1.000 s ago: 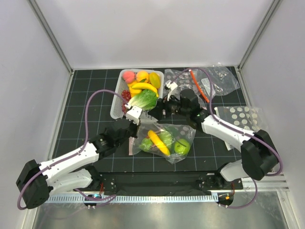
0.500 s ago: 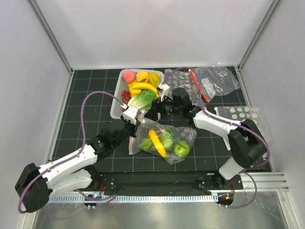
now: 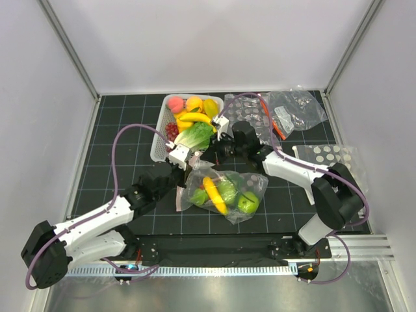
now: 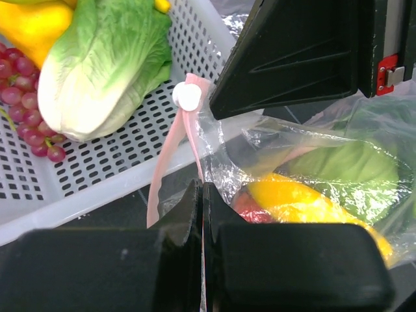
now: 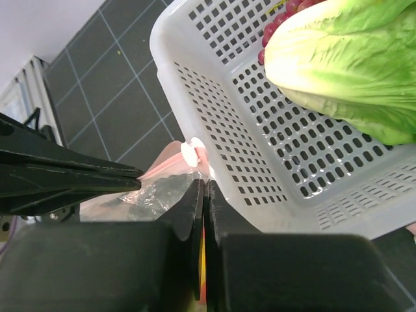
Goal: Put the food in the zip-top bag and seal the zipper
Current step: Zip the zipper food storage bag at the center of the board, then place the zipper food storage bag at the center of the board, then reset both arms
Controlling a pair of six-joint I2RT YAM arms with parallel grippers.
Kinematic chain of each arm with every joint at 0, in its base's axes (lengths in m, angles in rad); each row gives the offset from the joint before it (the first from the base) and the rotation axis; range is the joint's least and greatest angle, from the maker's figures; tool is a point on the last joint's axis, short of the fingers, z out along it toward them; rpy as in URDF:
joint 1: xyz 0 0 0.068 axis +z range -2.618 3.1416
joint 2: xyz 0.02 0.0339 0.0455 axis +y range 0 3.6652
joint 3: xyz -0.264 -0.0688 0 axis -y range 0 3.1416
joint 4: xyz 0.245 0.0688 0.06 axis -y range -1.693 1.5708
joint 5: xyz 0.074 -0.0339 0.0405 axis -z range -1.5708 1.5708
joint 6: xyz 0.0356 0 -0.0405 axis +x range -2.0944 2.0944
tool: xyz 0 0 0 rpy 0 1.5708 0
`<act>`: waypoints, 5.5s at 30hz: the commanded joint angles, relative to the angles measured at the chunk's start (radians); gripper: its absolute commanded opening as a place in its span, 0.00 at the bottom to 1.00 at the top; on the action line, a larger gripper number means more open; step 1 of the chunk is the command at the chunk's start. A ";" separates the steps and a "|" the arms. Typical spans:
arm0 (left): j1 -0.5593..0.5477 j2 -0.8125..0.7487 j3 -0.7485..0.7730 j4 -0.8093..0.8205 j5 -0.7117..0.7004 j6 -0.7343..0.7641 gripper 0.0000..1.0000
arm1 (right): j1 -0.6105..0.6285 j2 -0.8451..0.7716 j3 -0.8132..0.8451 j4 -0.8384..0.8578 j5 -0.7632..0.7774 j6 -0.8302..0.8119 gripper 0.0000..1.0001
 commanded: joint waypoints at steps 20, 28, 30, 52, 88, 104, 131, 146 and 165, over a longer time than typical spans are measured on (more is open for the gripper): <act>-0.010 -0.415 0.007 0.012 0.268 -0.006 0.51 | 0.227 -0.382 -0.058 -0.122 0.204 -0.147 0.01; -0.041 -0.436 0.001 0.032 0.364 0.030 0.50 | 0.236 -0.434 -0.082 -0.114 0.141 -0.149 0.01; -0.046 -0.415 0.009 0.031 0.383 0.031 0.50 | 0.236 -0.450 -0.089 -0.112 0.131 -0.146 0.01; -0.047 -0.344 0.027 0.018 0.367 0.033 0.19 | 0.238 -0.485 -0.112 -0.097 0.055 -0.141 0.01; -0.047 -0.160 0.079 0.038 0.524 -0.003 0.00 | 0.229 -1.005 -0.348 0.038 1.064 -0.029 0.01; -0.046 -0.174 0.093 -0.018 0.420 -0.023 0.00 | 0.213 -1.065 -0.423 0.113 1.727 0.006 0.01; -0.046 -0.511 0.049 -0.216 -0.463 -0.085 0.77 | 0.201 -0.650 -0.168 0.075 1.258 0.050 1.00; -0.047 -0.683 -0.031 -0.187 -0.337 -0.102 0.81 | 0.203 -0.927 -0.306 0.046 1.434 0.139 1.00; -0.047 -0.736 -0.057 -0.176 -0.354 -0.121 1.00 | 0.201 -0.968 -0.360 0.092 1.453 0.115 1.00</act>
